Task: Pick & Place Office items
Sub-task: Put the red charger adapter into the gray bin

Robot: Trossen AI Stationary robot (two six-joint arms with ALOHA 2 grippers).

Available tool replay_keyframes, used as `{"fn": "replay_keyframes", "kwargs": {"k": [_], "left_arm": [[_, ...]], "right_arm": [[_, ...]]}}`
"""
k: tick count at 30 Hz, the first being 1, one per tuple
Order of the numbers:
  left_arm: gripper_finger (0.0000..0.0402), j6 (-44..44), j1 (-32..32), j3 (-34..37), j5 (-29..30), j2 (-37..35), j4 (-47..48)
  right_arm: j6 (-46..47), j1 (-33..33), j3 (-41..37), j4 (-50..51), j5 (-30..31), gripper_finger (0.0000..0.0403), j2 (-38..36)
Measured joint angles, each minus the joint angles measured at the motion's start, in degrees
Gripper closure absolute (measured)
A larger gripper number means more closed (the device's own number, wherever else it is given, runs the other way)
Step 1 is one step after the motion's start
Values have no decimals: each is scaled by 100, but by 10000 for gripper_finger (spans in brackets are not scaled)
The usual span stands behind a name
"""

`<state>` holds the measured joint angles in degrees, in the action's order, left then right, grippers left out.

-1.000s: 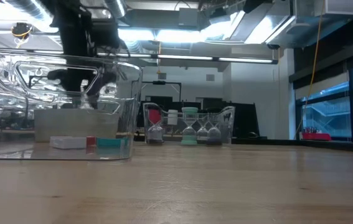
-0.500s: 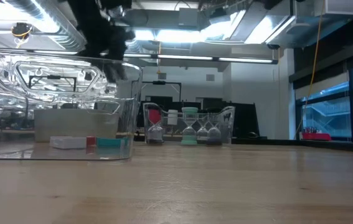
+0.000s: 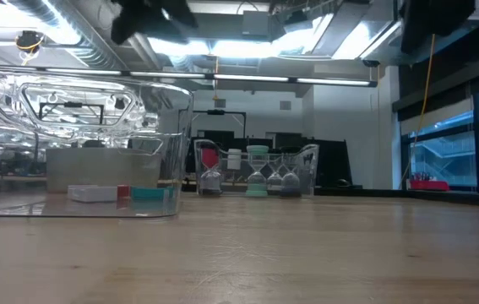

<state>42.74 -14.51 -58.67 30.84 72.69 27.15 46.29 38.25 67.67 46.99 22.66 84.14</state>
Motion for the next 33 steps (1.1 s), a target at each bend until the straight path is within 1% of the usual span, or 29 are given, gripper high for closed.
{"fn": "replay_keyframes", "kwargs": {"k": [5,7,11,13,15,19,22,27,33], "left_arm": [[251,5,-848,0,576,0,-454],[251,5,-1146,0,811,0,-616],[253,9,-1679,0,1322,0,-808],[253,11,-1895,0,1628,0,-828],[253,9,-2077,0,1919,0,-826],[251,9,-2352,0,2399,0,-817],[254,8,-2476,0,2600,33,-814],[256,11,-2600,0,2735,147,-811],[256,96,-2589,1,2895,311,-856]], "right_arm": [[-1356,115,-348,-646,-85,124,-2],[-1659,129,-476,-1027,-218,124,-2],[-1566,16,-640,-1740,-718,124,0],[-1284,-54,-644,-1874,-724,124,20],[-1455,-86,-650,-1912,-723,123,37],[-2717,-29,-652,-1955,-666,116,169],[-3400,-22,-650,-2170,-965,109,351],[-4470,-27,-650,-2253,-1594,102,818],[-5838,-41,-644,-2339,-1909,101,1292]]}}
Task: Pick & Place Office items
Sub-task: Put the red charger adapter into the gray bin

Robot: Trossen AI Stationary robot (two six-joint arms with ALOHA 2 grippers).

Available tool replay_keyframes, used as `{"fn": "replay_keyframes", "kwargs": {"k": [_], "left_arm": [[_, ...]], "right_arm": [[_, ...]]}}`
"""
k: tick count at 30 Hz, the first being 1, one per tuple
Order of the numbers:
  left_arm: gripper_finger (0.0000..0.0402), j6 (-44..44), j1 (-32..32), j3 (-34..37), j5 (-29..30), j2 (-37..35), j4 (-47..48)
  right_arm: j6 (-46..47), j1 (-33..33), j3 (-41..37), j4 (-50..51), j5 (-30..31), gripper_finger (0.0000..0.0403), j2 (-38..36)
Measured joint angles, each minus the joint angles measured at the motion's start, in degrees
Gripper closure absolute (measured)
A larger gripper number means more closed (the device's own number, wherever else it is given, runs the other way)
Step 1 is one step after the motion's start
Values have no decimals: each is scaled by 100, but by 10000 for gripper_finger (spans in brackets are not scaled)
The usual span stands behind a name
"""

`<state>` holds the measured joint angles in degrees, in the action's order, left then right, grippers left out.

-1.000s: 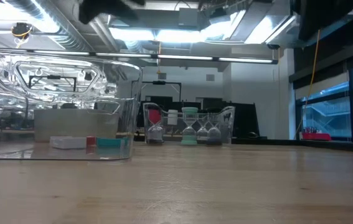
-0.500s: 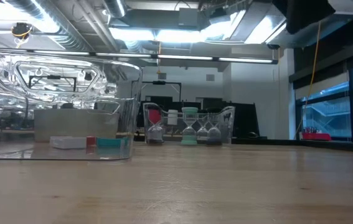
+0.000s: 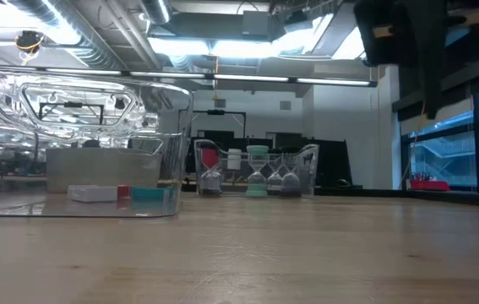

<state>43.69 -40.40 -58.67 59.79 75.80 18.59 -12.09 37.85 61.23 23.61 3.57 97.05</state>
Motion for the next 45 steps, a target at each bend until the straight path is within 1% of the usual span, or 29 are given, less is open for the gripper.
{"fn": "replay_keyframes", "kwargs": {"k": [2,4,10,14,16,20,23,28,31,33,35,37,42,45], "left_arm": [[255,81,0,1,57,31,-34],[254,146,0,1,60,45,-40],[257,219,0,1,68,45,-44],[258,219,0,1,66,45,-44],[258,220,0,1,64,45,-42],[258,229,0,1,59,44,-42],[258,256,0,1,58,44,-46],[258,265,0,1,59,43,-52],[258,265,0,1,47,43,-53],[258,263,0,1,11,43,-50],[258,264,0,1,11,43,-48],[258,233,0,1,-65,43,-42],[258,-56,0,1,-243,43,-42],[258,-225,0,1,-266,43,-41]], "right_arm": [[-348,2,0,-28,-3,101,40],[-496,-2,5,-75,-8,101,40],[-464,12,447,-20,-45,101,42],[-646,13,608,-5,-89,101,40],[-774,-26,608,112,-242,101,48],[-1090,-91,604,348,-855,101,219],[-1294,-106,603,312,-1330,101,314],[-1681,-226,603,261,-1408,101,501],[-1668,-348,603,266,-1398,101,541],[-1345,-439,603,252,-1366,101,540],[-685,-525,603,258,-1370,101,540],[168,-609,604,257,-1387,100,540],[2436,-776,604,257,-1767,100,540],[3941,-816,603,235,-1801,100,540]]}}
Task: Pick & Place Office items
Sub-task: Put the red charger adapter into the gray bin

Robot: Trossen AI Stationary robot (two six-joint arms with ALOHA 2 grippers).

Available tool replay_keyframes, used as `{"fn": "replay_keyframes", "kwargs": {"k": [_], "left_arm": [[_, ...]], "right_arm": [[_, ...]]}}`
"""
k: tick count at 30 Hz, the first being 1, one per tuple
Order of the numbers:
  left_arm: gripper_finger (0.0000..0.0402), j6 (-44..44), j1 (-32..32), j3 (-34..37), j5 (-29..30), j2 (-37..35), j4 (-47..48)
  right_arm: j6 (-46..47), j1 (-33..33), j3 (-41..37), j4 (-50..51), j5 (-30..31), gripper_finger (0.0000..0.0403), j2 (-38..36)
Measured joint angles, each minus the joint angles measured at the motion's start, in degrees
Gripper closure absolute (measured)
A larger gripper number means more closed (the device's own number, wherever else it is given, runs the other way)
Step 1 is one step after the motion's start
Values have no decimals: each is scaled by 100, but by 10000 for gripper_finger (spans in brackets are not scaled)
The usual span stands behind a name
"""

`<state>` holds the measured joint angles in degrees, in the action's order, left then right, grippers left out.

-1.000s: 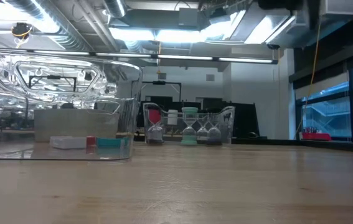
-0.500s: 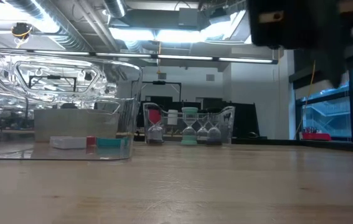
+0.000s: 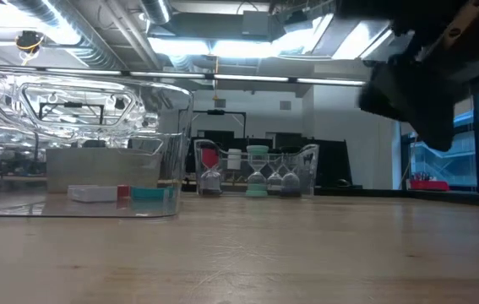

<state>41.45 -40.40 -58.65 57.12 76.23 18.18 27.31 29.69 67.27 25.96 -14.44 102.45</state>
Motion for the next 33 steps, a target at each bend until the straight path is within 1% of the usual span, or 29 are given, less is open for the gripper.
{"fn": "replay_keyframes", "kwargs": {"k": [3,5,9,12,14,16,19,23,27,33], "left_arm": [[258,-158,0,0,-2,0,1],[258,-281,0,0,-6,2,5],[258,-370,-2,0,-66,2,74],[258,-371,-2,0,-131,2,187],[258,-371,-4,0,-151,2,231],[258,-371,-4,0,-147,2,259],[258,-371,-4,0,-120,4,277],[258,-371,-4,0,-114,4,308],[258,-479,-4,0,-114,7,333],[258,-582,-4,78,-113,24,343]], "right_arm": [[1658,-39,2,-132,24,101,0],[2413,-40,1,-247,28,101,0],[2915,239,0,-767,196,96,0],[3127,501,1,-1020,732,77,-2],[3672,585,2,-1006,1080,59,-2],[4602,589,2,-834,1274,40,-2],[6006,584,2,-498,1310,18,-2],[7317,595,2,-162,973,7,-2],[7975,586,2,62,864,11,-2],[8129,567,2,79,930,14,89]]}}
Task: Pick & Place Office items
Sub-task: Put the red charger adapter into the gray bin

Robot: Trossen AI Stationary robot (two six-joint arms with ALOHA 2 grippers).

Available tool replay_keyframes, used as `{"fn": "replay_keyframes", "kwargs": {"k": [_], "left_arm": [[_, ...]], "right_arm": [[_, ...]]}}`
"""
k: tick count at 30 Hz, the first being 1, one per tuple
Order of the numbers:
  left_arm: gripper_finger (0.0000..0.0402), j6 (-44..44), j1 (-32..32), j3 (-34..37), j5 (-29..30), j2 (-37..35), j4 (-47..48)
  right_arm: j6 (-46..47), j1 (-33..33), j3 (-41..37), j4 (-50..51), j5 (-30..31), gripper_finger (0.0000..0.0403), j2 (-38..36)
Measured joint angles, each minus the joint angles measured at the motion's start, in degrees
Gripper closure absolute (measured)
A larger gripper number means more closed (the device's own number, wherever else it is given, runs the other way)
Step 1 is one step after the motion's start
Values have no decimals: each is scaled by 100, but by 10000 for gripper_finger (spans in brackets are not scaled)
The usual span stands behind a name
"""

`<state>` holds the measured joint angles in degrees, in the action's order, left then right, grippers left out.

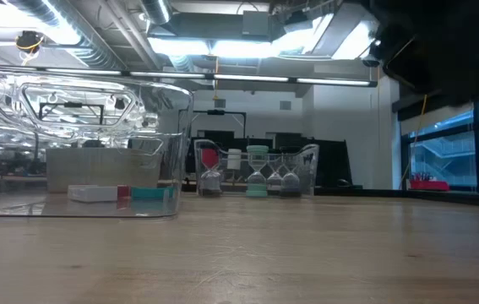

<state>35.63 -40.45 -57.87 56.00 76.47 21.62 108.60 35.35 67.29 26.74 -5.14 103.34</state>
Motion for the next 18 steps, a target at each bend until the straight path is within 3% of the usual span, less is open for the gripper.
{"fn": "replay_keyframes", "kwargs": {"k": [9,18], "left_arm": [[258,-109,0,127,-1,4,-22],[258,-102,0,127,-8,4,-43]], "right_arm": [[-252,0,0,32,-475,14,326],[245,136,0,98,-213,14,326]]}}
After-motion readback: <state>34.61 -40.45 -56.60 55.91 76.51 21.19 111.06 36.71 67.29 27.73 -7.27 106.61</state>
